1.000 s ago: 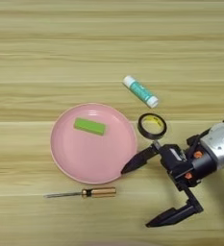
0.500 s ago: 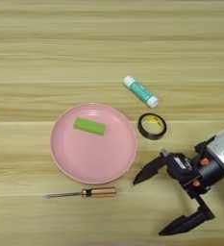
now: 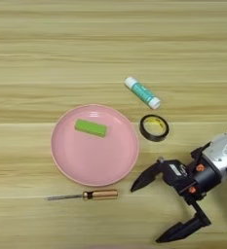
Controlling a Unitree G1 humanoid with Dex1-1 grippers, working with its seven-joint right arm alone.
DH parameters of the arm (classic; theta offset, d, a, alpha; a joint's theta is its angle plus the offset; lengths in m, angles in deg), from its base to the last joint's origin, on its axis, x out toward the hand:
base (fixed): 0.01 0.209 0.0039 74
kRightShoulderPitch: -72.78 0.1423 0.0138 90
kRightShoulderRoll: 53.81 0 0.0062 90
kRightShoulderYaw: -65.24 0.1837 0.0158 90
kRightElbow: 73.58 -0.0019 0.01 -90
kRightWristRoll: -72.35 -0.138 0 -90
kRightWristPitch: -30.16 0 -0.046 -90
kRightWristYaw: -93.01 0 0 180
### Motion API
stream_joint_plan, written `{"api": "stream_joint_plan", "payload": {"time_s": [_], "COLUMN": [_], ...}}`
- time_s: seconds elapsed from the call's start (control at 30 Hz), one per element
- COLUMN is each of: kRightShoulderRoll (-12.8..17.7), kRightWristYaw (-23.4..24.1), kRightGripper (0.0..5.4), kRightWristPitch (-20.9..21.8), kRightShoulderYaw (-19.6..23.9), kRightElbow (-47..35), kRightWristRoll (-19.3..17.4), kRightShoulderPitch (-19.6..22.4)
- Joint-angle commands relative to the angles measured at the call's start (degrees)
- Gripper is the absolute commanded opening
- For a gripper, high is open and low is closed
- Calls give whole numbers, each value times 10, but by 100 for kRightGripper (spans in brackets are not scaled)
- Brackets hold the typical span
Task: Move the objects on the table
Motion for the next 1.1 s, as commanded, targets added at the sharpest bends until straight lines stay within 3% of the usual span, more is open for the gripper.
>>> {"api": "stream_joint_plan", "payload": {"time_s": [0.03, 0.7, 1.03, 1.1], "kRightShoulderRoll": [-2, -43, -66, -68], "kRightWristYaw": [33, 74, 91, 94], "kRightGripper": [536, 536, 536, 515], "kRightWristPitch": [17, 39, 39, 40], "kRightShoulderYaw": [17, 0, -6, -5], "kRightElbow": [-8, 23, 23, 22], "kRightWristRoll": [5, 45, 45, 46], "kRightShoulderPitch": [31, 25, 27, 26]}}
